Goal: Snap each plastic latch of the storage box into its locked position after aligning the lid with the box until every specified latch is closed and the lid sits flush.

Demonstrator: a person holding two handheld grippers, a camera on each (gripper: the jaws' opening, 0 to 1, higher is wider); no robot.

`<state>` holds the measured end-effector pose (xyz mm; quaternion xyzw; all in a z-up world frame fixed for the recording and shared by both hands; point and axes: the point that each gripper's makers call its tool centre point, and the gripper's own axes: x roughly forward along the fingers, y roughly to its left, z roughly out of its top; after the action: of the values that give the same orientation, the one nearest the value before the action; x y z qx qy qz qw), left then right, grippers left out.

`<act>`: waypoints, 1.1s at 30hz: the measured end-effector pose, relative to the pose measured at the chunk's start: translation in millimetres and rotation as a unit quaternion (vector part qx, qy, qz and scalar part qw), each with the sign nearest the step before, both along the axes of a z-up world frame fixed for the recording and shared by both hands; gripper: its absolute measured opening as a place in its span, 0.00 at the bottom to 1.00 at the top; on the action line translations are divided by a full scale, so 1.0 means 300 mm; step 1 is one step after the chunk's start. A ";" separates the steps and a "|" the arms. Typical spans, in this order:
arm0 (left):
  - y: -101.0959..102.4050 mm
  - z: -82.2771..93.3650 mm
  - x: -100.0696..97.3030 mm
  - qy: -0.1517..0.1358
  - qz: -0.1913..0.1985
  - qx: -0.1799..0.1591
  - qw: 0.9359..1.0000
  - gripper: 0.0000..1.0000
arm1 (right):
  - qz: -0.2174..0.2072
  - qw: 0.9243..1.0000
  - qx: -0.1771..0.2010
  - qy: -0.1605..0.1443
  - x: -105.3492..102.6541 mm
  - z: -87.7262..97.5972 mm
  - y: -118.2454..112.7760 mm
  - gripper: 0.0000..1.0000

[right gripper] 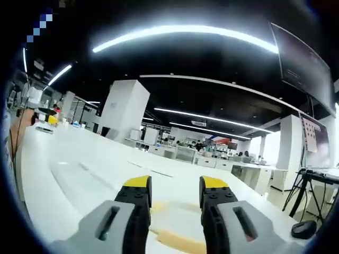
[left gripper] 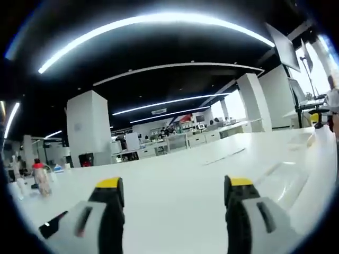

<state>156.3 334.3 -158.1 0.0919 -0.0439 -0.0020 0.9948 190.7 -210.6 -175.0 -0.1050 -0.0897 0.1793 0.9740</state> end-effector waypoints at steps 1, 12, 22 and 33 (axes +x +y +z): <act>0.003 0.002 0.000 -0.001 0.002 0.001 1.000 0.78 | -0.001 1.000 0.001 0.000 0.002 0.002 0.000 0.35; 0.008 0.009 0.001 -0.009 0.004 0.006 1.000 0.76 | -0.002 1.000 -0.011 -0.006 0.003 0.002 -0.008 0.32; -0.003 0.003 -0.013 -0.020 -0.001 -0.003 1.000 0.75 | -0.010 1.000 -0.008 -0.005 -0.010 -0.009 -0.023 0.33; -0.003 0.000 -0.025 -0.019 0.002 -0.002 1.000 0.74 | -0.023 1.000 -0.005 -0.003 -0.020 -0.020 -0.053 0.34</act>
<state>149.0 333.3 -158.2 0.0905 -0.0629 0.0021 0.9939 184.7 -226.6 -181.0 -0.1122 -0.0894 0.1570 0.9771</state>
